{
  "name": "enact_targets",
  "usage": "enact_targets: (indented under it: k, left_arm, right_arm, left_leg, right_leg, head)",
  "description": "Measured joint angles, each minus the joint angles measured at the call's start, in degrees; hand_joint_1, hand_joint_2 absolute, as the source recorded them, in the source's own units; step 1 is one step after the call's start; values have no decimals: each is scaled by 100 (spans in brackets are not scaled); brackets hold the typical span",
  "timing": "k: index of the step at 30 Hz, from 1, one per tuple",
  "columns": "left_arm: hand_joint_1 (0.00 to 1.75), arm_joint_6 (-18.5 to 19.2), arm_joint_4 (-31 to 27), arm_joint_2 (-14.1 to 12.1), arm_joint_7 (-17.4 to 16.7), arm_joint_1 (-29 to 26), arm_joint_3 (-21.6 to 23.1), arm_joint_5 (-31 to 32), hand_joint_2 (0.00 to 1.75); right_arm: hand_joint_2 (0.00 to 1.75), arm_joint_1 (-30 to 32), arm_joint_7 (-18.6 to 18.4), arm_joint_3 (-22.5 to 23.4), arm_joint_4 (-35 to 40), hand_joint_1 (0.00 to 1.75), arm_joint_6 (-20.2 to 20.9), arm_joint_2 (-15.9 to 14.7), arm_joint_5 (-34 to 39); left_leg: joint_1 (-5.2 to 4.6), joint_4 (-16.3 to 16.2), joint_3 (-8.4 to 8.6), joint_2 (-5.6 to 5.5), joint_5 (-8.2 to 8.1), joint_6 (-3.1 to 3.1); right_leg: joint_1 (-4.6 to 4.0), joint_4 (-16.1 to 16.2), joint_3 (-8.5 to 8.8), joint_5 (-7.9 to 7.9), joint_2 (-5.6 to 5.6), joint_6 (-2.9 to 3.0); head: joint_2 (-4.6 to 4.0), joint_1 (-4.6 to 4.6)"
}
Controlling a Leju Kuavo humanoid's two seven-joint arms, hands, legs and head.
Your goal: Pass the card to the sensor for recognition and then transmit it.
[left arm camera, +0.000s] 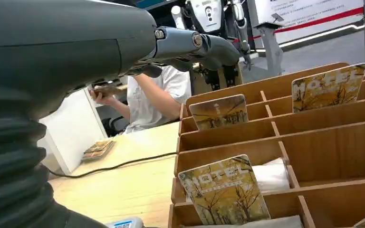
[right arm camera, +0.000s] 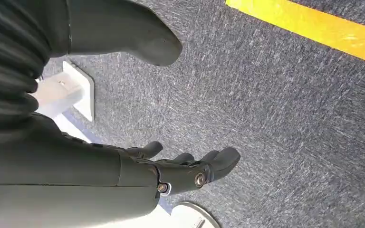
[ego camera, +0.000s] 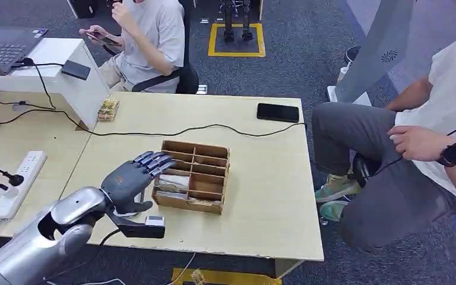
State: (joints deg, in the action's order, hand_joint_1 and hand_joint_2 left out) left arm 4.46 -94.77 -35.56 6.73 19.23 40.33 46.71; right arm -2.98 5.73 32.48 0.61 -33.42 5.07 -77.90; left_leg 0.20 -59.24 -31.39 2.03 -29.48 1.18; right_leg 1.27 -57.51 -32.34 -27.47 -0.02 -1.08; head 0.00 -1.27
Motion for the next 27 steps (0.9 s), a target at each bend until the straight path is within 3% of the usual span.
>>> enact_targets:
  k: [27]
  left_arm:
    - [0,-11,195,-29,-177,93,214,24,175]
  right_arm:
    - [175,-8,81,-120,0,0,-4,0,-2]
  left_leg:
    - [0,0,0,0,0,0]
  right_leg:
    - [0,0,0,0,0,0]
  head:
    - [0,2]
